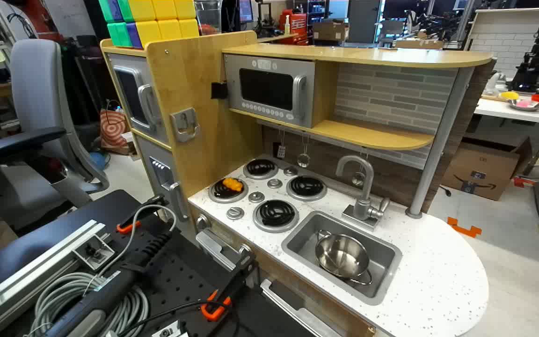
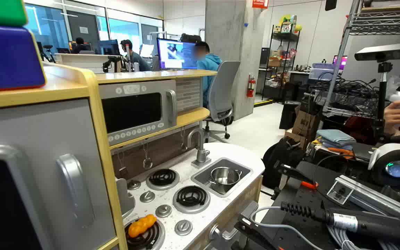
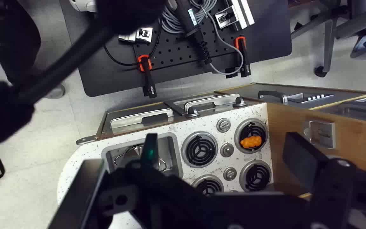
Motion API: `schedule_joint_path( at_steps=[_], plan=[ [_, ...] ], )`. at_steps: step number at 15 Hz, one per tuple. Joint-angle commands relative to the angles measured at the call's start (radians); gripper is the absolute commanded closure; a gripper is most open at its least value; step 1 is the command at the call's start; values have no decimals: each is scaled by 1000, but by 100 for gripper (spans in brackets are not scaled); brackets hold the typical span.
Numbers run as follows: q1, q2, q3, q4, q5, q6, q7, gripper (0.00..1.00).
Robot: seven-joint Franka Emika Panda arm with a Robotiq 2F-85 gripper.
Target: Take the doughnut from the stove and place it in the pot
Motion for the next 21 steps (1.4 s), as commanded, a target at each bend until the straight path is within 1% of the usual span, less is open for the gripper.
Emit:
schedule_joint_path(
  at_steps=[1, 2, 4, 7, 8, 9, 10, 12, 13, 14, 15, 16, 21],
  plan=[
    [-15, 3, 12, 3, 4, -2, -5, 0],
    [-13, 17, 26, 9, -27, -32, 2, 0],
    [-4, 21, 27, -5, -16, -43, -28, 0],
    [1, 28, 44, -39, -34, -61, -58, 0],
    [-8, 36, 57, -31, -47, -73, -11, 0],
    [-25, 32, 83, -30, -71, -53, 97, 0],
    [-11, 28, 53, -46, -30, -31, 7, 0],
    [-13, 30, 69, -46, -47, -31, 64, 0],
    [-12, 7, 68, -66, -45, 19, 48, 0],
    [-4, -33, 71, -106, -63, 103, -3, 0],
    [0, -54, 77, -131, -75, 134, -26, 0],
    [1, -78, 81, -165, -73, 192, -39, 0],
    [24, -203, 72, -410, 15, 517, -103, 0]
  ],
)
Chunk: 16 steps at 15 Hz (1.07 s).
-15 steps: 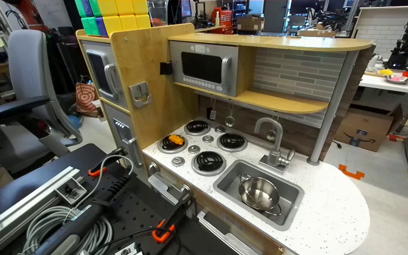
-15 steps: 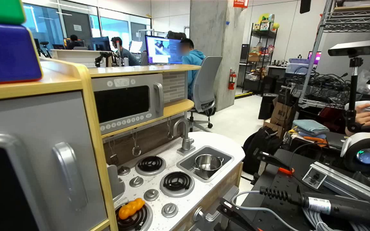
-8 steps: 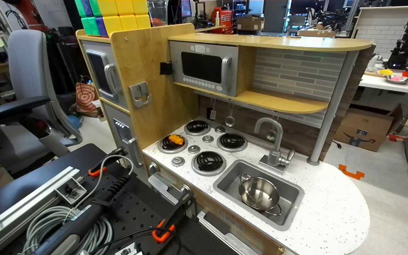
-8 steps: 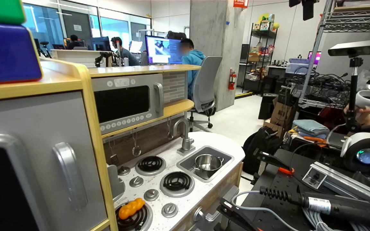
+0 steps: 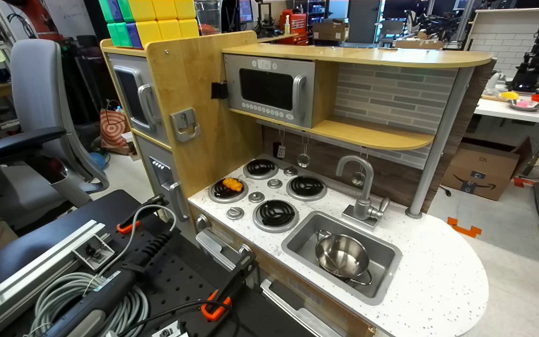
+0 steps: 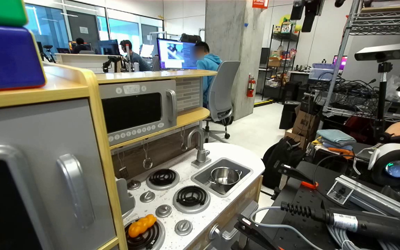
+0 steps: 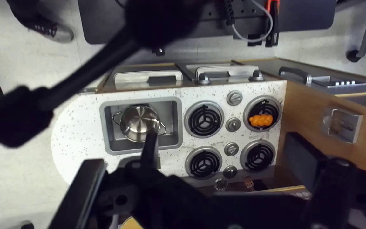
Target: Take the doughnut from the stove and place it in the pot
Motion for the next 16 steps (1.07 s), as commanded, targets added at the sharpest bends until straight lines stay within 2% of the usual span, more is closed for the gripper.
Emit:
schedule_joint_path(
  at_steps=[1, 4, 5, 7, 8, 10, 11, 16],
  plan=[
    [28, -138, -6, -225, 51, 245, -65, 0],
    [67, -188, -21, -358, 96, 430, -141, 0],
    [47, -109, -10, -263, 59, 336, -90, 0],
    [52, -116, -10, -290, 59, 352, -92, 0],
    [33, -96, 4, -251, -34, 298, -136, 0],
    [69, -60, -42, -203, -58, 272, -257, 0],
    [80, -51, -44, -191, -68, 269, -296, 0],
    [140, 4, -79, -161, -15, 265, -554, 0]
  ],
)
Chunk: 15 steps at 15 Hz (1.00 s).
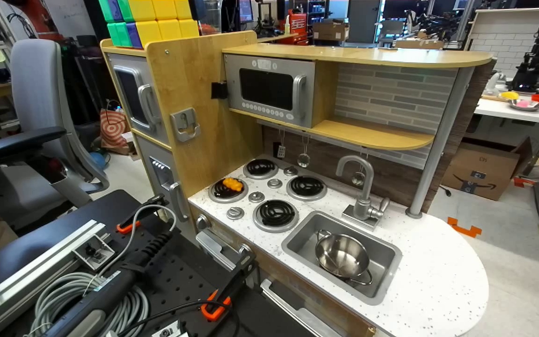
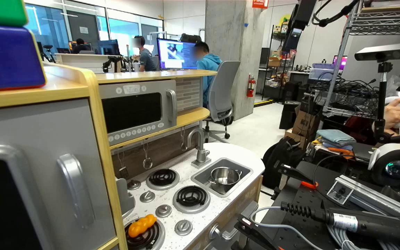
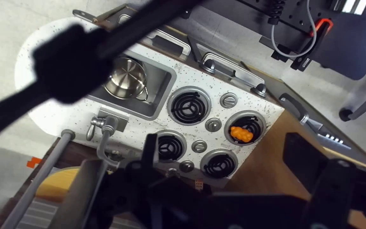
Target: Take the doughnut from the stove and place it in the pot
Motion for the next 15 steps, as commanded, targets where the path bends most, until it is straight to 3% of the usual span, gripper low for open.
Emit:
schedule_joint_path(
  at_steps=[1, 4, 5, 6, 7, 10, 11, 15],
  plan=[
    [63, 69, -41, 40, 41, -26, -185, 0],
    [79, 128, -42, 67, 53, -71, -322, 0],
    [73, 146, -20, 83, 36, -124, -328, 0],
    [39, 166, 28, 107, -22, -188, -237, 0],
    [40, 116, 8, 38, 24, -92, -271, 0],
    [37, 153, 30, 75, 7, -148, -255, 0],
    [39, 169, 33, 62, 9, -117, -253, 0],
    [86, 181, 84, -86, 23, 218, -263, 0]
  ],
)
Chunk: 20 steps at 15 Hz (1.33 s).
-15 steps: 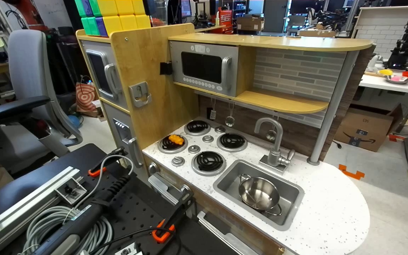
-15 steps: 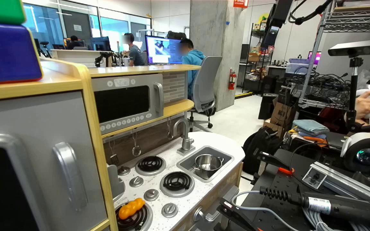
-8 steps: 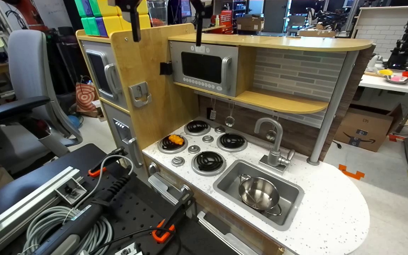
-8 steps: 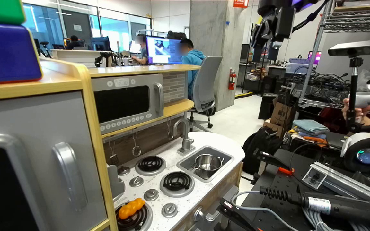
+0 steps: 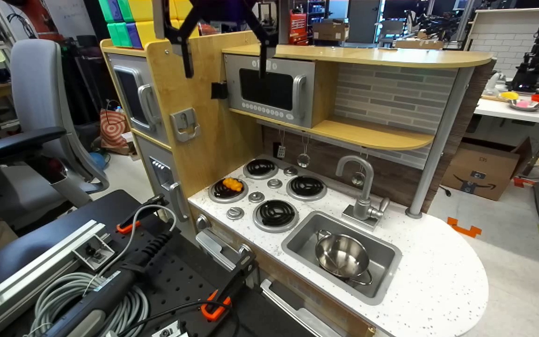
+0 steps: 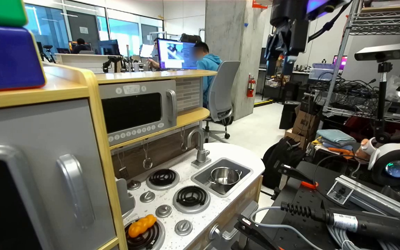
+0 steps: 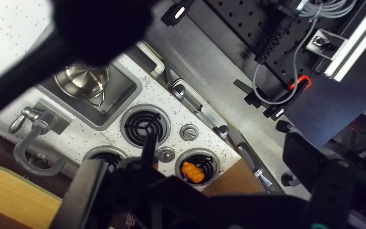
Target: Take the doughnut from the stove and place it in the pot
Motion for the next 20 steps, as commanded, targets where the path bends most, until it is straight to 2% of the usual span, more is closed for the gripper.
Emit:
schedule_joint_path(
  at_steps=[1, 6, 9, 11, 12, 16, 18, 20],
  plan=[
    [32, 14, 66, -120, 7, 273, -4, 0],
    [99, 135, 167, -240, -18, 661, 85, 0],
    [91, 306, 213, -261, -67, 869, 187, 0],
    [69, 332, 219, -245, -116, 803, 224, 0],
    [92, 284, 213, -270, -62, 802, 185, 0],
    [85, 310, 220, -264, -67, 802, 193, 0],
    [104, 315, 217, -270, 12, 806, 123, 0],
    [105, 367, 236, -250, 29, 846, 206, 0]
  ],
)
